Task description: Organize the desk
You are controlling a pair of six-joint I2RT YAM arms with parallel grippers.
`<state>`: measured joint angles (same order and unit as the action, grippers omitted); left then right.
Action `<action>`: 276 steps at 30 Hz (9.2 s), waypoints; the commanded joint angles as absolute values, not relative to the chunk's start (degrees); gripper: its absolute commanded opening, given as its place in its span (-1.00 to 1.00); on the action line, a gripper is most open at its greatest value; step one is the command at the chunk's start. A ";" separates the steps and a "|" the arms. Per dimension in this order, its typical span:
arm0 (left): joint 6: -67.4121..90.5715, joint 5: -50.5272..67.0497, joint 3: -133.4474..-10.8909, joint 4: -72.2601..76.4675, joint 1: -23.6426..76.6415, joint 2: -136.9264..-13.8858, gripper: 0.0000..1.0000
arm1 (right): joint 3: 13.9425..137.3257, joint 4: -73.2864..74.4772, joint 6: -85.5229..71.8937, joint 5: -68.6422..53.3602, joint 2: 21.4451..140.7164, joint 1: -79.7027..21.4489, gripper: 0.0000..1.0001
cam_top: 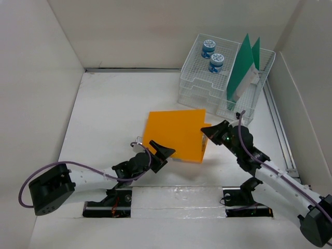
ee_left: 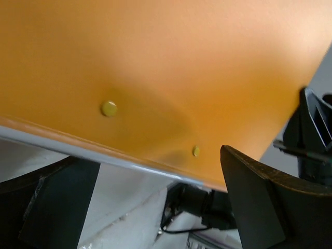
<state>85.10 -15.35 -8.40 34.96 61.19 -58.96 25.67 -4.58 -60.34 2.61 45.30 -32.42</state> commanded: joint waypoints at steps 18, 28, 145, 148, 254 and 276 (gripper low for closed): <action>80.95 -25.31 -9.40 38.41 62.49 -59.43 -1.00 | 22.76 -0.18 -62.49 3.08 40.87 -33.49 -0.88; 71.66 -19.86 -14.40 18.67 62.49 -42.02 -1.00 | 38.23 25.04 -40.11 14.86 38.06 -43.33 0.85; 43.24 -20.48 -37.36 -5.28 60.29 -27.86 0.60 | 70.77 -13.97 18.84 30.01 56.25 -14.80 -1.00; 42.63 -20.21 -36.39 -4.57 60.29 -27.86 0.61 | 65.59 -17.49 14.87 25.33 54.41 -10.91 -1.00; 41.66 -18.81 -22.41 16.61 60.29 -34.63 0.59 | 35.16 -76.05 -9.58 18.46 94.67 2.11 0.61; 41.84 -17.40 -22.15 16.17 60.29 -32.17 0.59 | 58.51 -35.88 -9.05 12.93 76.11 7.21 1.00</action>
<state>42.37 -17.96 -22.83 14.28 60.34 -32.75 52.34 -43.79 -8.84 16.84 77.54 5.98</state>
